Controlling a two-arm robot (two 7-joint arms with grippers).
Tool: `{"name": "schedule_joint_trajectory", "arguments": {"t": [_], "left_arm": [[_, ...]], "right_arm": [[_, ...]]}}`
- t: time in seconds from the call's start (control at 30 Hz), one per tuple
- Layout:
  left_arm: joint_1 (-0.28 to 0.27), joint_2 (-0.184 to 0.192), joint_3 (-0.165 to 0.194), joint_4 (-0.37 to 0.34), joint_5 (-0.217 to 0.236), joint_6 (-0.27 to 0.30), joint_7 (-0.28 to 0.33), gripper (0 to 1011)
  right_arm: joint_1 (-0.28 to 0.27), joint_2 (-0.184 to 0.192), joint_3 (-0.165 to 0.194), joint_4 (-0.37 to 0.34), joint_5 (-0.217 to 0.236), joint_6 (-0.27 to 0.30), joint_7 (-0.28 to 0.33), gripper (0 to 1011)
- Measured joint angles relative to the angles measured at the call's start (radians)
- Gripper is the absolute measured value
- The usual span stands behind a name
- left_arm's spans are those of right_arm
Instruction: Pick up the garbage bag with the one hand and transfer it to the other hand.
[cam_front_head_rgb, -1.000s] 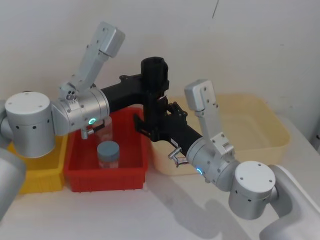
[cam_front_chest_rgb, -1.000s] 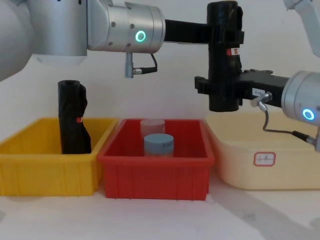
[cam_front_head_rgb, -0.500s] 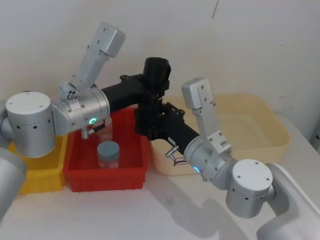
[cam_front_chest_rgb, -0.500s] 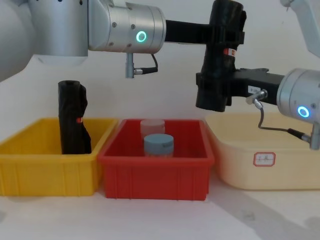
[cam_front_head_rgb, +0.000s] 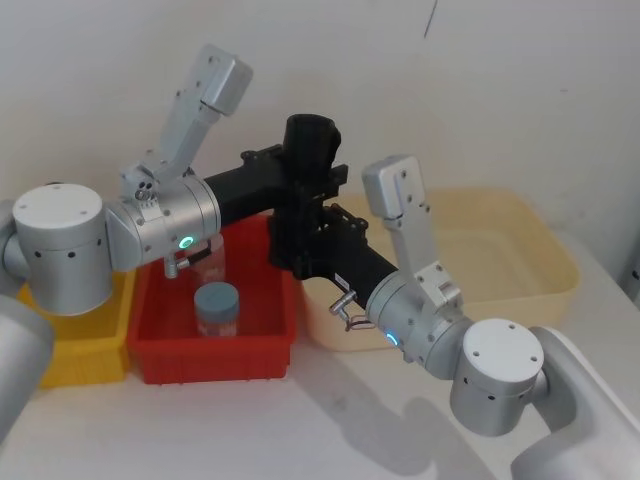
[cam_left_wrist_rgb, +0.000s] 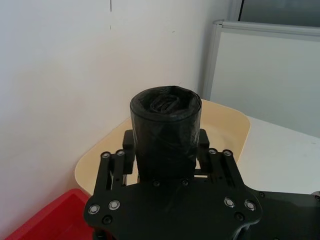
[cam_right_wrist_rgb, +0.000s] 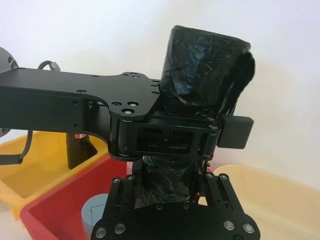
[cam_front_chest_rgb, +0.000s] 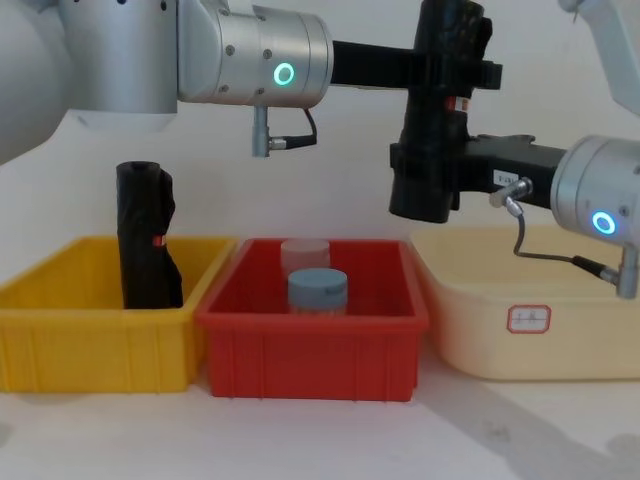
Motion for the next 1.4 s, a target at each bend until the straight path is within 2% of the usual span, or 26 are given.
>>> {"name": "schedule_joint_trajectory", "arguments": {"t": [0.07,0.1,0.17,0.23,0.27,0.4,1.0,1.4], "left_arm": [[0.000,0.000,0.000,0.000,0.000,0.000,0.000,710],[0.000,0.002,0.000,-0.001,0.000,0.000,0.001,768],[0.001,0.004,0.000,-0.006,0.000,0.002,0.002,799],[0.005,0.011,0.000,-0.018,-0.001,0.007,0.006,894],[0.006,0.013,-0.001,-0.022,-0.002,0.009,0.007,894],[0.014,0.024,-0.005,-0.040,-0.006,0.018,0.012,1000],[0.090,0.102,-0.062,-0.199,-0.064,0.074,0.043,1001],[0.114,0.122,-0.096,-0.260,-0.100,0.079,0.060,1001]], "right_arm": [[-0.001,-0.002,0.002,0.001,-0.003,-0.002,-0.004,592],[-0.001,-0.003,0.003,0.002,-0.004,-0.002,-0.005,592],[-0.002,-0.005,0.005,0.003,-0.006,-0.003,-0.011,589],[-0.004,-0.009,0.011,0.005,-0.010,-0.004,-0.021,589],[-0.004,-0.010,0.013,0.006,-0.012,-0.004,-0.024,589],[-0.006,-0.016,0.022,0.010,-0.016,-0.003,-0.038,589],[0.006,-0.055,0.073,0.047,-0.021,0.041,-0.105,589],[0.035,-0.104,0.135,0.067,-0.003,0.068,-0.166,589]]}}
